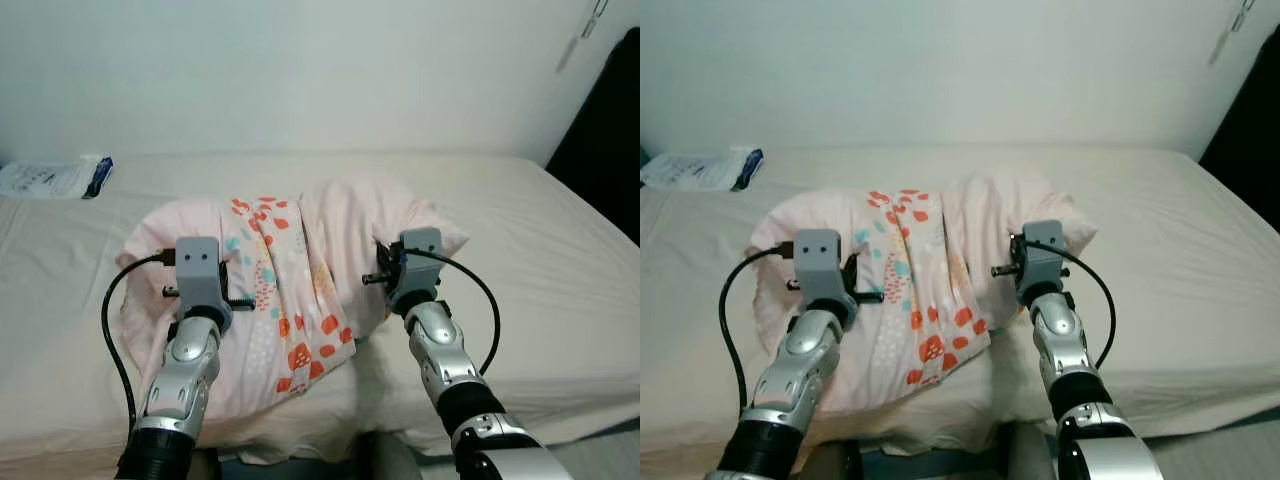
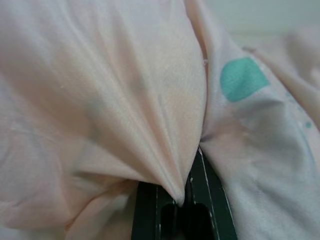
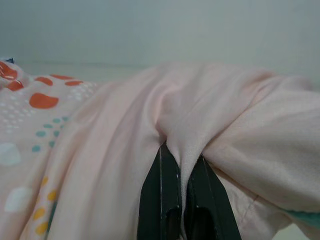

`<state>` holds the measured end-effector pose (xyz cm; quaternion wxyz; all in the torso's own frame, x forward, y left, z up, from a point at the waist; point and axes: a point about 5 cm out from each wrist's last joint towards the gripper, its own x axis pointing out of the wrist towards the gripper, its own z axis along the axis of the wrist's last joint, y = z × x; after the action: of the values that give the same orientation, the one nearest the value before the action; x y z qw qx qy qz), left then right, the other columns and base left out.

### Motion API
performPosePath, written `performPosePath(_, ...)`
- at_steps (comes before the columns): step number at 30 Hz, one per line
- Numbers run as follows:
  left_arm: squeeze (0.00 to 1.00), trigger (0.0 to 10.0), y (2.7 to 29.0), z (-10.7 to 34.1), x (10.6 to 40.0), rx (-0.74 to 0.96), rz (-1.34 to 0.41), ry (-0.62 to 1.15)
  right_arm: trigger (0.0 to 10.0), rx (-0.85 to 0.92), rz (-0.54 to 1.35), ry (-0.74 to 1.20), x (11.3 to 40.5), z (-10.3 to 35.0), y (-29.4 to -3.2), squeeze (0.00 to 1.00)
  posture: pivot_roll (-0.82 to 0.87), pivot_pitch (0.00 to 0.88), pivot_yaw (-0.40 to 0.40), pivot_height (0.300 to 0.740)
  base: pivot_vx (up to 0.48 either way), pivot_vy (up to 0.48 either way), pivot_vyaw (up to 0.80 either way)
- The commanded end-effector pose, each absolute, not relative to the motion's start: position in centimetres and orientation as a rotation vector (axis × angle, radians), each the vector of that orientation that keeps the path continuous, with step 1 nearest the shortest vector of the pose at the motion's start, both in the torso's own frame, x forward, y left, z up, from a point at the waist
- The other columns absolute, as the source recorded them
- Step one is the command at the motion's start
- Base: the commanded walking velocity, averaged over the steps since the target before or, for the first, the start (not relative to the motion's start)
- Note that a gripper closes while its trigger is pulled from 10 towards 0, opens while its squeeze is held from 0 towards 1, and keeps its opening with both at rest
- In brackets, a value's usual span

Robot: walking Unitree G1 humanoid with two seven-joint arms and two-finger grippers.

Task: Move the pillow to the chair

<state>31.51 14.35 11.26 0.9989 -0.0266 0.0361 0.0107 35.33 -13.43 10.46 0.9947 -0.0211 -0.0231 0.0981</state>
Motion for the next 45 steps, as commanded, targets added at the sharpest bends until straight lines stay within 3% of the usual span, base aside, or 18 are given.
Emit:
performPosePath(1, 0.0, 10.0, 12.9, 11.8, 31.8, -0.051, -0.031, 0.045, 10.0, -0.058, 0.245, -0.05, 35.4, 10.6, -12.3, 0.0, 0.03, 0.0, -0.105, 0.649, 0.0, 0.0, 0.0)
performPosePath(22, 0.0, 10.0, 13.1, 12.1, 31.6, -0.126, -0.038, 0.03, 10.0, -0.064, 0.279, -0.047, 35.3, 10.6, -11.7, 0.0, 0.04, 0.0, -0.115, 0.724, 0.0, 0.0, 0.0)
performPosePath(40, 0.0, 10.0, 13.0, 10.7, 31.1, -0.061, -0.034, 0.058, 10.0, -0.093, 0.291, 0.044, 34.9, 8.8, -11.0, 0.0, 0.05, 0.0, -0.126, 0.724, 0.0, 0.0, 0.0)
performPosePath(45, 0.0, 10.0, 13.0, 9.7, 30.6, -0.031, -0.047, 0.069, 10.0, -0.021, 0.281, 0.052, 34.6, 8.3, -11.1, 0.0, 0.05, 0.0, -0.119, 0.724, 0.0, 0.0, 0.0)
